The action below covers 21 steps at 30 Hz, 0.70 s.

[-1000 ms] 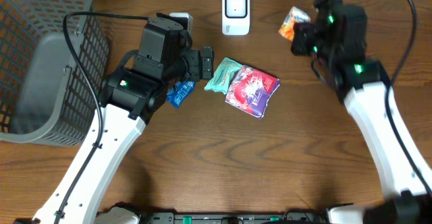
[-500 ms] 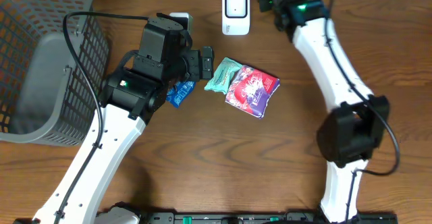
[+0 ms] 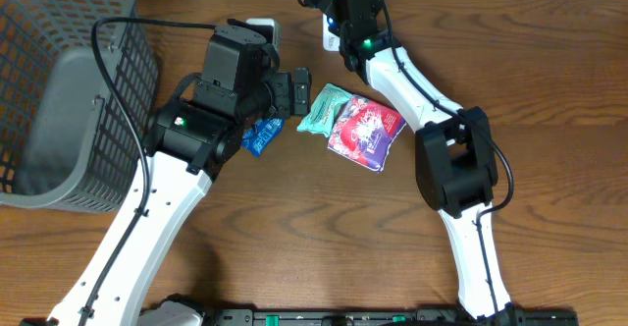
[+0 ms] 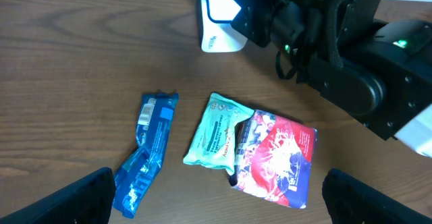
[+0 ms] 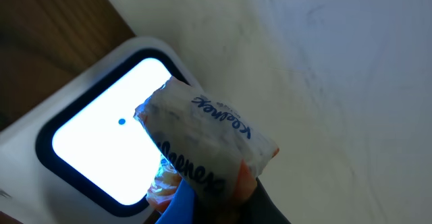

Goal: Scan the item barcode

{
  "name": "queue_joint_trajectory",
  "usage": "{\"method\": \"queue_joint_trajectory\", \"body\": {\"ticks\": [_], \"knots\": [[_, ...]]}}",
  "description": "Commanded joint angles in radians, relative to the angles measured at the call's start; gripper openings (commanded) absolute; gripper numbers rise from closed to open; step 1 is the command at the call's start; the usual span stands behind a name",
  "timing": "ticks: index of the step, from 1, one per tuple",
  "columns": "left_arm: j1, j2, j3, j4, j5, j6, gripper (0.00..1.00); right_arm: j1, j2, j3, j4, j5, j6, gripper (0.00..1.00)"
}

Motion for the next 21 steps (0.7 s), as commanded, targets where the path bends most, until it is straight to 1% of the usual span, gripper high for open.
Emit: {"method": "queue_joint_trajectory", "body": {"ticks": [1,4,8,11,15,21], "knots": [[0.003,0.003,0.019,-0.002,-0.013,-0.005,0.98,0.002,-0.006,0.016,0.012,0.028,0.004,0.01],[0.003,0.003,0.019,-0.002,-0.013,-0.005,0.98,-0.005,-0.015,0.018,0.017,0.048,0.069,0.01],[0.003,0.003,0.019,-0.002,-0.013,-0.005,0.98,-0.04,-0.068,0.018,-0.015,0.039,0.253,0.01],[0.003,0.003,0.019,-0.002,-0.013,-0.005,0.98,-0.103,-0.136,0.018,-0.068,0.01,0.404,0.01],[0.003,0.003,0.019,-0.002,-0.013,-0.005,0.98,-0.233,-0.234,0.018,-0.179,-0.012,0.568,0.01],[0.003,0.003,0.019,-0.002,-0.013,-0.005,0.98,-0.476,-0.3,0.018,-0.399,-0.012,0.781,0.01]]}}
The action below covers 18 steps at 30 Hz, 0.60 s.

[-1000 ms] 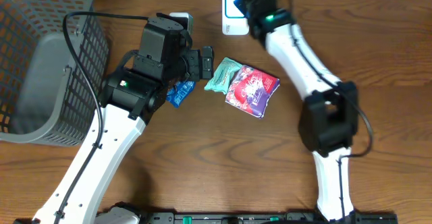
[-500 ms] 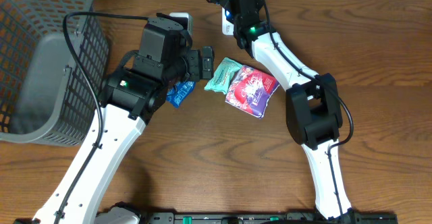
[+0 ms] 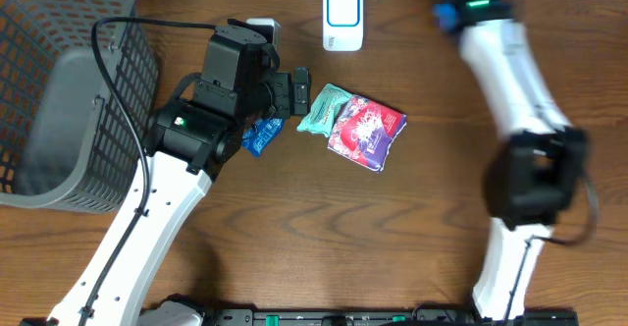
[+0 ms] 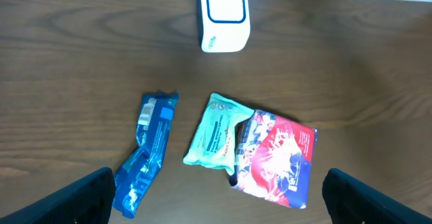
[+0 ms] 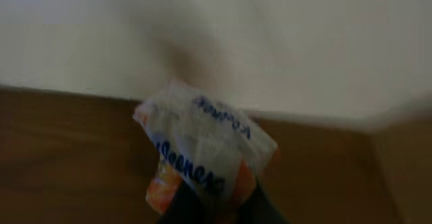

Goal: Scan the item barcode

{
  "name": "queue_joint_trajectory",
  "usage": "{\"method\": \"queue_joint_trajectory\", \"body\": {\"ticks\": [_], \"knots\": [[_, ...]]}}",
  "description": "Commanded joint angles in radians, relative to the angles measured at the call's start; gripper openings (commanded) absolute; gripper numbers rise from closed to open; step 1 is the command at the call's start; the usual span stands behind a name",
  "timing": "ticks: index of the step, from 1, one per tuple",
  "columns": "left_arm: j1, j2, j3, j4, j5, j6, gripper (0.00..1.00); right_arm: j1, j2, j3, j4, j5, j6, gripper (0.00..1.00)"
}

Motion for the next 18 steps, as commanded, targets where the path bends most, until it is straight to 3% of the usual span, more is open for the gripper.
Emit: {"method": "queue_joint_trajectory", "body": {"ticks": [1,7,14,18], "knots": [[0.003,0.003,0.019,-0.002,-0.013,-0.005,0.98,-0.141,-0.032,0.01,-0.091,0.012,0.21,0.01],[0.003,0.003,0.019,-0.002,-0.013,-0.005,0.98,-0.382,-0.016,-0.011,-0.215,-0.048,0.242,0.01],[0.003,0.003,0.019,-0.002,-0.013,-0.005,0.98,-0.586,-0.012,-0.085,-0.152,-0.156,0.242,0.03],[0.003,0.003,0.019,-0.002,-0.013,-0.005,0.98,-0.673,-0.012,-0.145,-0.075,-0.155,0.214,0.15]]}}
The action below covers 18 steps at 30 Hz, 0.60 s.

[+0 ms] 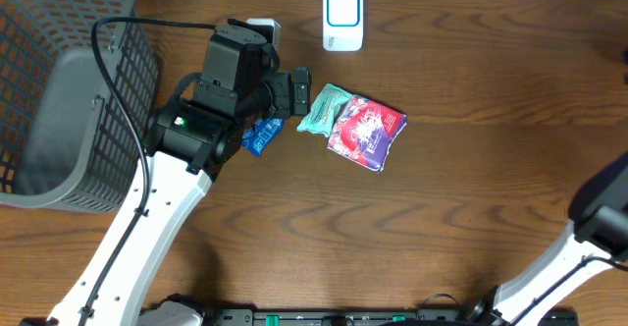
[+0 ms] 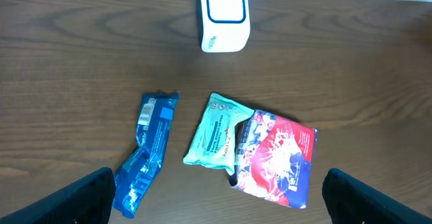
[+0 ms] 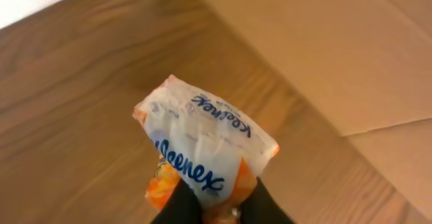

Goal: Scan the item barcode

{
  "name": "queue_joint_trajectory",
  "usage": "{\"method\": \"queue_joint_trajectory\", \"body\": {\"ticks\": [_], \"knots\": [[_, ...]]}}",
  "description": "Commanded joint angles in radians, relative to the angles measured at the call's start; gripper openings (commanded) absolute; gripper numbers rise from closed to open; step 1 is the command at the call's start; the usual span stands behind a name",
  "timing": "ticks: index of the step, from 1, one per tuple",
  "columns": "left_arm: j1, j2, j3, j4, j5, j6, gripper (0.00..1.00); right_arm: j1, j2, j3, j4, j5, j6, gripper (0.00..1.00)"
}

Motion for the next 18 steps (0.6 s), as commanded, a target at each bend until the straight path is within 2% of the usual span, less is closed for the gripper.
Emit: {"method": "queue_joint_trajectory", "body": {"ticks": [1,2,4,7,8,18], "knots": [[0.003,0.003,0.019,-0.002,-0.013,-0.005,0.98,-0.066,0.009,-0.058,0.039,-0.02,-0.021,0.19],[0.003,0.003,0.019,-0.002,-0.013,-0.005,0.98,-0.083,0.009,-0.075,0.057,-0.021,-0.021,0.31],[0.003,0.003,0.019,-0.002,-0.013,-0.005,0.98,-0.114,0.009,-0.106,0.084,-0.021,-0.02,0.66],[0.003,0.003,0.019,-0.002,-0.013,-0.005,0.98,-0.144,0.009,-0.137,0.092,-0.05,-0.02,0.96],[0.003,0.003,0.019,-0.002,-0.013,-0.005,0.98,-0.148,0.009,-0.143,0.092,-0.073,-0.02,0.99],[0.003,0.003,0.019,-0.002,-0.013,-0.005,0.98,-0.084,0.009,-0.151,0.016,-0.592,0.021,0.99]]}}
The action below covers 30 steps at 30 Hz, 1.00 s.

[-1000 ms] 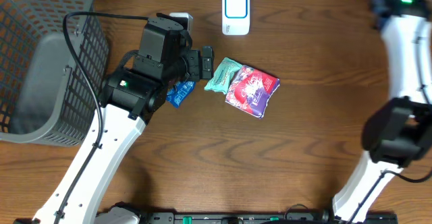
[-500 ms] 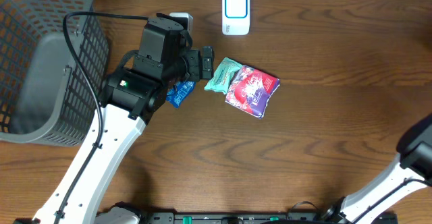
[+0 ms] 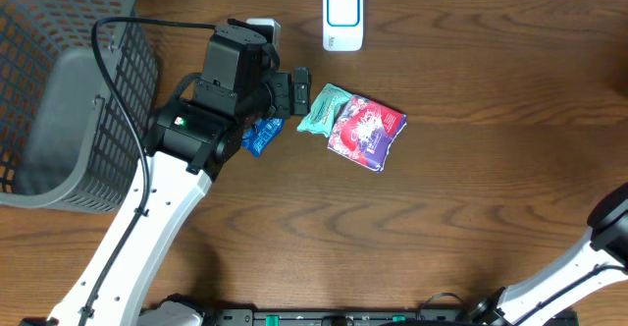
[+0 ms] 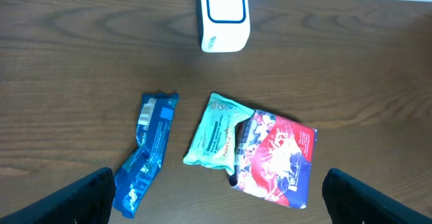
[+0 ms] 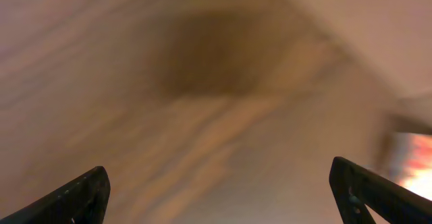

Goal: Scan the item barcode

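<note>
The white barcode scanner point(image 3: 342, 17) stands at the table's back edge and also shows in the left wrist view as the scanner point(image 4: 224, 16). Below it lie a blue packet point(image 4: 147, 153), a teal packet point(image 4: 216, 131) and a red and purple packet point(image 4: 275, 158). My left gripper point(image 4: 216, 207) hangs open above them, empty. In the blurred right wrist view my right gripper point(image 5: 219, 193) is open over brown wood, with nothing between its fingers. The tissue packet is out of view.
A grey wire basket point(image 3: 59, 90) stands at the far left. Only a piece of my right arm point(image 3: 594, 257) shows in the overhead view, at the table's lower right edge. A bright patch point(image 5: 412, 160) sits at the right of the right wrist view.
My right gripper was shut on a white and orange tissue packet. It is now open and empty, and the packet is gone from view. The left arm and the table's packets have not moved.
My right gripper held the tissue packet against the scanner's lit window. Then it was at the table's back right, still holding it. Then it was off the table's right side, over wood beside a tan panel. Now it is open without the packet.
</note>
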{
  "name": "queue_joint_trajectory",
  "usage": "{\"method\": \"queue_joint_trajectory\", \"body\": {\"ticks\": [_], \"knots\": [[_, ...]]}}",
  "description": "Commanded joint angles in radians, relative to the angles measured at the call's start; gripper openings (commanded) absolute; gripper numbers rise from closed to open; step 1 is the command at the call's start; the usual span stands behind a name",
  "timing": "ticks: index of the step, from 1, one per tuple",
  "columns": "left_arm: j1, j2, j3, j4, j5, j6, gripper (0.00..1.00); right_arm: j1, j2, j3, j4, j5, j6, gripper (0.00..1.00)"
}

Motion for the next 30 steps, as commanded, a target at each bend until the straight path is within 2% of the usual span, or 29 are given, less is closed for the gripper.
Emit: {"method": "queue_joint_trajectory", "body": {"ticks": [1,7,10,14,15,18,19,22,23,25,30], "knots": [[0.003,0.003,0.019,-0.002,-0.013,-0.005,0.98,0.061,0.009,-0.004,-0.021,-0.241,0.045,0.99],[0.003,0.003,0.019,-0.002,-0.013,-0.005,0.98,0.183,0.009,-0.004,-0.159,-0.248,0.061,0.99],[0.003,0.003,0.019,-0.002,-0.013,-0.005,0.98,0.257,0.009,-0.004,-0.243,-0.248,0.06,0.95],[0.003,0.003,0.019,-0.002,-0.013,-0.005,0.98,0.343,0.009,-0.004,-0.328,-0.248,0.061,0.64],[0.003,0.003,0.019,-0.002,-0.013,-0.005,0.98,0.368,0.009,-0.004,-0.352,-0.247,0.061,0.61],[0.003,0.003,0.019,-0.002,-0.013,-0.005,0.98,0.423,0.009,-0.004,-0.398,-0.165,0.07,0.39],[0.003,0.003,0.019,-0.002,-0.013,-0.005,0.98,0.432,0.008,-0.004,-0.404,-0.108,0.108,0.4],[0.003,0.003,0.019,-0.002,-0.013,-0.005,0.98,0.426,0.008,-0.004,-0.403,0.089,0.304,0.5],[0.003,0.003,0.019,-0.002,-0.013,-0.005,0.98,0.413,0.008,-0.004,-0.4,0.151,0.335,0.56],[0.003,0.003,0.019,-0.002,-0.013,-0.005,0.98,0.385,0.008,-0.003,-0.39,0.261,0.334,0.6],[0.003,0.003,0.019,-0.002,-0.013,-0.005,0.98,0.298,0.008,-0.003,-0.374,0.666,0.327,0.77]]}}
